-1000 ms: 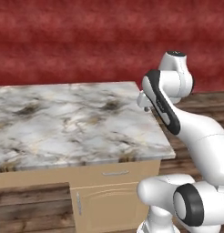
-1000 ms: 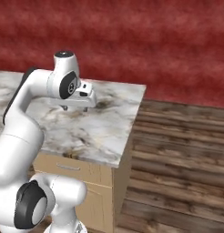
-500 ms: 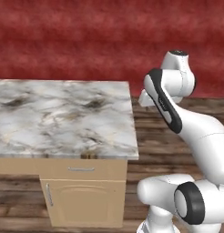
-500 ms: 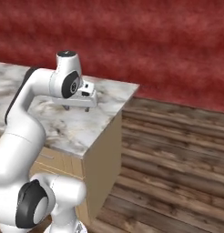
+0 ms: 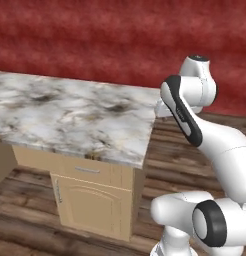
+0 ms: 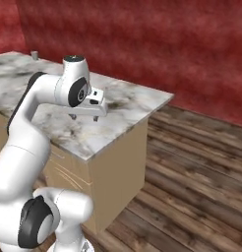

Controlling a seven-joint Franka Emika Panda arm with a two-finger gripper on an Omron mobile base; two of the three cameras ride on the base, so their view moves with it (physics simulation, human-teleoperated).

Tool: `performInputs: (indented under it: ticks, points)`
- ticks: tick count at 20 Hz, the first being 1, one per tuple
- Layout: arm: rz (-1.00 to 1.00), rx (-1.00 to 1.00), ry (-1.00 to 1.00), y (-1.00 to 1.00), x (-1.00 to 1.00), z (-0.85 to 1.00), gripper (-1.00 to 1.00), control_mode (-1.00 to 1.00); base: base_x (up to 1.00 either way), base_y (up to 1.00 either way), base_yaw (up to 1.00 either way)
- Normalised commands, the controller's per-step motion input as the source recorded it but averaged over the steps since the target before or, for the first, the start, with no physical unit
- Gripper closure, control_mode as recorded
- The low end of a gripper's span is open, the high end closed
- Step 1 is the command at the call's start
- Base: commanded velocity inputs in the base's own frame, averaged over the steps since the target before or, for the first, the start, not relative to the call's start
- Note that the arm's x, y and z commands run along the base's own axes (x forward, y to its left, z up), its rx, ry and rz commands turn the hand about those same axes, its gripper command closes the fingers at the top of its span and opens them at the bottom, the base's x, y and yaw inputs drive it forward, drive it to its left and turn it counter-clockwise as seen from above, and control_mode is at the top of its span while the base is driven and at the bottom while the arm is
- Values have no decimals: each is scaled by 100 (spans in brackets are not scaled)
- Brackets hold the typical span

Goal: Take a straw from the drawer in front and place it inside the glass cup on the dining counter.

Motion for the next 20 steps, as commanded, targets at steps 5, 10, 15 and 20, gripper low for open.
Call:
performInputs:
  ticks: [5,10,15,20]
  points:
    - [0,0,0,0,0,0,-100,100,20,-37,37]
    - [3,1,0,0,5,-1,-100,-100,27,-9,17]
    - [7,0,1,37,3,-5,-100,-100,0,0,0]
    - [1,-13,2,99,0,-14,-100,-100,0,0,0]
